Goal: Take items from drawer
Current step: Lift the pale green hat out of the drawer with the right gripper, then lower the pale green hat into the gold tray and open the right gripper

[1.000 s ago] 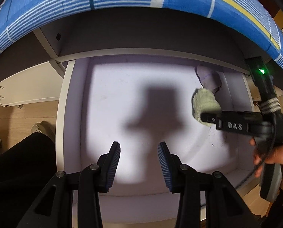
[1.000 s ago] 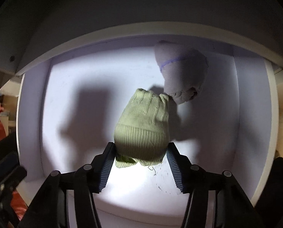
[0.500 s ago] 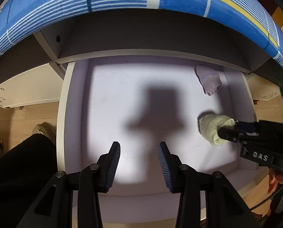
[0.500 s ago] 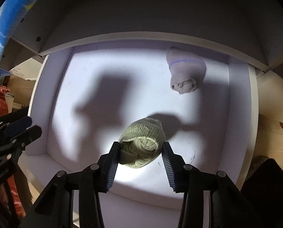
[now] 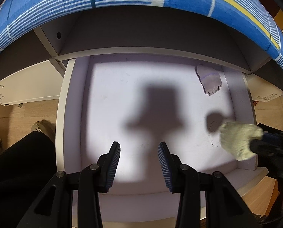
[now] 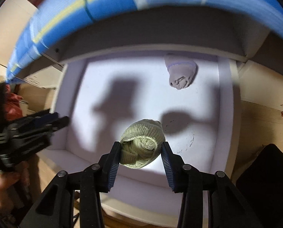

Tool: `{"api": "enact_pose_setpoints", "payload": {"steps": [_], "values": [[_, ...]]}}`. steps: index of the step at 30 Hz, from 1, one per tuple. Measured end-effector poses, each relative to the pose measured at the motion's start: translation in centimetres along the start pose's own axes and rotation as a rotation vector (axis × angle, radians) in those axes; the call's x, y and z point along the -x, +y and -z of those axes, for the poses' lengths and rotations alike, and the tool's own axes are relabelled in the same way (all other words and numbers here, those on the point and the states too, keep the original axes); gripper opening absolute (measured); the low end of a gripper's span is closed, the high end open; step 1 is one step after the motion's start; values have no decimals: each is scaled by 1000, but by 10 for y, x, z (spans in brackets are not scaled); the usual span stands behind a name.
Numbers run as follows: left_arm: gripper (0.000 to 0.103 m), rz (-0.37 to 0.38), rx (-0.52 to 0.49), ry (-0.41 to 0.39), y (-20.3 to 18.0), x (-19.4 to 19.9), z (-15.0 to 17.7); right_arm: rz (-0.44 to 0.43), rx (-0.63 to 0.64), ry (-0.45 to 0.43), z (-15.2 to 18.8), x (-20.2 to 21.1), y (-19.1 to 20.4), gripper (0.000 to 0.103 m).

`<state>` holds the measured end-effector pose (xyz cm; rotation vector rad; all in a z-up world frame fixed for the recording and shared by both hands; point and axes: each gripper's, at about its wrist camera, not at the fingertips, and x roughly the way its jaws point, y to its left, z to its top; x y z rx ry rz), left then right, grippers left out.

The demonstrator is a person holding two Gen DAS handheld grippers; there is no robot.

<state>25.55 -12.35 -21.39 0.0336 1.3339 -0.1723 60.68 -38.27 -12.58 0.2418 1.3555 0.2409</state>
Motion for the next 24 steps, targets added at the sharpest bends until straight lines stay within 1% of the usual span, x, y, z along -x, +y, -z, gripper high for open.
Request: {"api": "enact_pose_setpoints", "payload": {"steps": [3,6,10,13,14,18,19,21,24], "values": [[41,2,-4,8,-1,-2,0,-43,-1,-36,3,29,0,43],[41,4,-9,11,-2,-3,1,-61,33,-76,6,65,6,43],[41,4,-11,8,-3,-3,0,-77,66,-144,1,108,14,43],[41,7,-8,11,-3,-4,1,-97,90,-206,-11,141,24,43],[41,8,-8,11,-2,-4,1,-106,103,-235,-16,156,29,43],[41,15,-3,13,-2,-4,0,-136,131,-314,-41,191,46,43],[41,20,0,12,-1,-4,0,-141,134,-330,-50,196,49,43],[41,26,4,10,-1,-4,0,-121,144,-368,-69,206,56,43],[41,35,7,10,0,-4,0,-114,140,-407,-100,208,64,43]]}}
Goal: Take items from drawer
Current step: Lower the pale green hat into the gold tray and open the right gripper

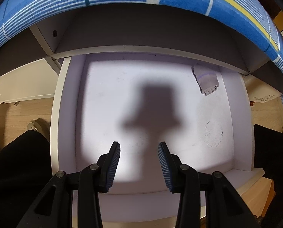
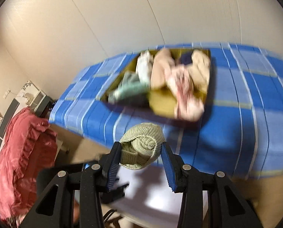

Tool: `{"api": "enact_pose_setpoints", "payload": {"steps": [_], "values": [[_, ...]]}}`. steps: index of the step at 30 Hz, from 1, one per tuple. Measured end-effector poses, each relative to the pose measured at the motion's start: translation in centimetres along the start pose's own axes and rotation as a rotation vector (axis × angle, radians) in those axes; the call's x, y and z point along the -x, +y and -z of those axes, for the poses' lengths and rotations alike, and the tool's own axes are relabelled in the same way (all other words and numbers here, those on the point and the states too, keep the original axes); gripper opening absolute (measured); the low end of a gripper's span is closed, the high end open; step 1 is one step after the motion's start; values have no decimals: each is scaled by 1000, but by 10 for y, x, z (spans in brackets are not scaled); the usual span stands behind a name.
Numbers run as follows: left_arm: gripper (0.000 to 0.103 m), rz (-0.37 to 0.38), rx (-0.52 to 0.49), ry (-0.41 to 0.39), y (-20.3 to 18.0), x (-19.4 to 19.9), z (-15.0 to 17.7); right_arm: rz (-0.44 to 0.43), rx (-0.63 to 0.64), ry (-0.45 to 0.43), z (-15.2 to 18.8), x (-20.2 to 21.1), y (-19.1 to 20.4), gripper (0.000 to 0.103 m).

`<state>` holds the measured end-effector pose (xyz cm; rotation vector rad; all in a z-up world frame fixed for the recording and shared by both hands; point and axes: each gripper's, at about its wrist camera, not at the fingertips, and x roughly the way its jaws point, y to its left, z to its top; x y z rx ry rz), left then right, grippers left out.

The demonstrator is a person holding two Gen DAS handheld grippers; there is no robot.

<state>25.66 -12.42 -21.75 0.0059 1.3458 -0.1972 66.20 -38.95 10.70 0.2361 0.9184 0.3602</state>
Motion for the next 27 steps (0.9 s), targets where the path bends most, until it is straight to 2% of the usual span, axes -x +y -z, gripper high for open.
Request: {"api": "enact_pose_setpoints", "payload": {"steps": [8,16,23,27], "values": [[41,16,19,5,2,-1,-1,87,27,-31,-52,-51,-2,43],[41,31,56,16,5,-4,-1,178,98,-29,-69,-100,1,43],[41,32,51,24,7,-7,-2,188,87,-69,-64,-89,-3,55],[41,20,31,25,4,-8,-1,271,154,-67,-50,-80,-2,55]]}}
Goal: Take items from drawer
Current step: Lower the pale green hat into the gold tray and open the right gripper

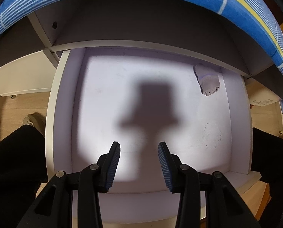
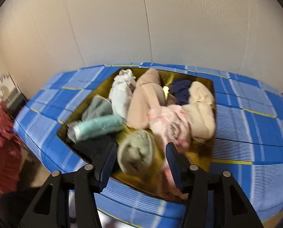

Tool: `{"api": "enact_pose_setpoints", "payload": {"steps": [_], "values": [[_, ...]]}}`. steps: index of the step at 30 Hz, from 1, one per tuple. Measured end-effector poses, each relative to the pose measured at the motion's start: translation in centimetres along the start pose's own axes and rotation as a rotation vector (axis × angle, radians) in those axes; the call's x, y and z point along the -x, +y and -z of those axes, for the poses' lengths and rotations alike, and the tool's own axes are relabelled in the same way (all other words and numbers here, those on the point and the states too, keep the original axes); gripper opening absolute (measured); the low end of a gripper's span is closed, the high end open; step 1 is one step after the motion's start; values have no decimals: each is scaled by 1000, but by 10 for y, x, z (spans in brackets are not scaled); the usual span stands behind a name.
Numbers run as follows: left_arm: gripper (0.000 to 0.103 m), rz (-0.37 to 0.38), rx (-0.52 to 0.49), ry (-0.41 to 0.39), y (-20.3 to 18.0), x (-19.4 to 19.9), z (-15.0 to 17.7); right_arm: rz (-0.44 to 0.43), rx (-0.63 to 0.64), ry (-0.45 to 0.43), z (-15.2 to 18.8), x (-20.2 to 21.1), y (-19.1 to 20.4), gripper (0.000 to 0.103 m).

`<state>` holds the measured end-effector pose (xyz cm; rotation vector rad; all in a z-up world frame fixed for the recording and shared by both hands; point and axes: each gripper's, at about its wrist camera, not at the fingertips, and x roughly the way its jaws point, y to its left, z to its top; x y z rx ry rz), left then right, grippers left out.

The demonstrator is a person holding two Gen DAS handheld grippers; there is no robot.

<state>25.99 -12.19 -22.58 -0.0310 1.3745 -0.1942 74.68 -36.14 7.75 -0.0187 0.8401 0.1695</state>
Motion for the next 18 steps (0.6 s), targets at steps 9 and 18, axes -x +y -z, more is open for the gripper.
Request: {"api": "enact_pose_setpoints", "payload": {"steps": [9,18], "values": [[41,-8,-5,2,2,-2,1,142,9,75,11,-14,-14,55],[41,-8,-14,9,2,-4,3,1,-50,55,10,-14,-12,55]]}}
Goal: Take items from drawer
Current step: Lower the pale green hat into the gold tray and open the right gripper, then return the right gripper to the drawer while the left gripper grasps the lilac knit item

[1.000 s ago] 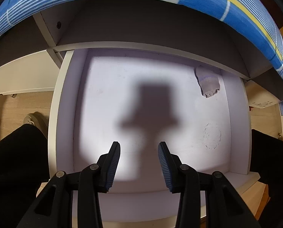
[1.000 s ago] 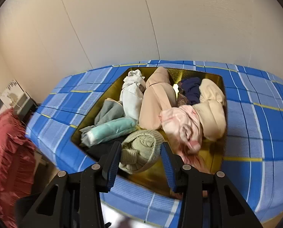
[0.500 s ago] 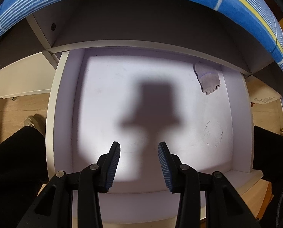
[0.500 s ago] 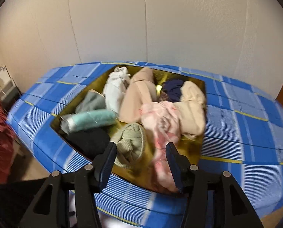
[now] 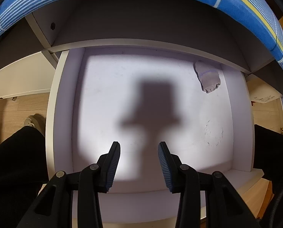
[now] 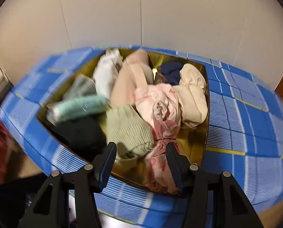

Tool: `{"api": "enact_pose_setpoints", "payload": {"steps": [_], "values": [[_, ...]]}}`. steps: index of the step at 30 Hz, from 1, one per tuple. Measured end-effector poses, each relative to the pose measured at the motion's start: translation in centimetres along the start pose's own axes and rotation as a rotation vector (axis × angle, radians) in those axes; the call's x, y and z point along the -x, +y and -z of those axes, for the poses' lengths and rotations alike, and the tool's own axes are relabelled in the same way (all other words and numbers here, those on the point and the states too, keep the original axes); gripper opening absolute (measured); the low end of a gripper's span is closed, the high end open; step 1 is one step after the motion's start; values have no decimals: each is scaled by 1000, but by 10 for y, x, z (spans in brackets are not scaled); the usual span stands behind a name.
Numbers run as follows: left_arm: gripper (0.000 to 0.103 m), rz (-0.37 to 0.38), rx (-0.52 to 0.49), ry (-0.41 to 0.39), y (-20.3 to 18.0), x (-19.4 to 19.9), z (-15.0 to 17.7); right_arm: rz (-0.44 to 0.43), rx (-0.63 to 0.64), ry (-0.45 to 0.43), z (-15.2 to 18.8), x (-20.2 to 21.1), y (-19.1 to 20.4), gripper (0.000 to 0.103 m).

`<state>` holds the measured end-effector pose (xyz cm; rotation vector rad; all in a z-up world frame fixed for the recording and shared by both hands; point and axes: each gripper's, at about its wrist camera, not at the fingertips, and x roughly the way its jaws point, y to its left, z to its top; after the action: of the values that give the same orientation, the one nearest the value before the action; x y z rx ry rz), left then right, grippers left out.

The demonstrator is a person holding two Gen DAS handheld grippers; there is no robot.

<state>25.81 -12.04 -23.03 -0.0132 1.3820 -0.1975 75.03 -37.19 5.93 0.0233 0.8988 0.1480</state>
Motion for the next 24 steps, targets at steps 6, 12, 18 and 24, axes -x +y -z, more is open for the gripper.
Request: {"api": "enact_pose_setpoints", "payload": {"steps": [6,12,18,24], "values": [[41,-4,-17,12,-5,-5,0,-90,-39,-70,38,39,-22,57],[41,-24,-41,21,-8,-11,3,-125,-17,-63,95,55,-27,61],[41,-42,-55,31,-10,-14,6,-48,39,176,158,14,-26,61],[41,7,-84,29,-23,-16,7,-59,9,525,223,-49,-25,63]]}}
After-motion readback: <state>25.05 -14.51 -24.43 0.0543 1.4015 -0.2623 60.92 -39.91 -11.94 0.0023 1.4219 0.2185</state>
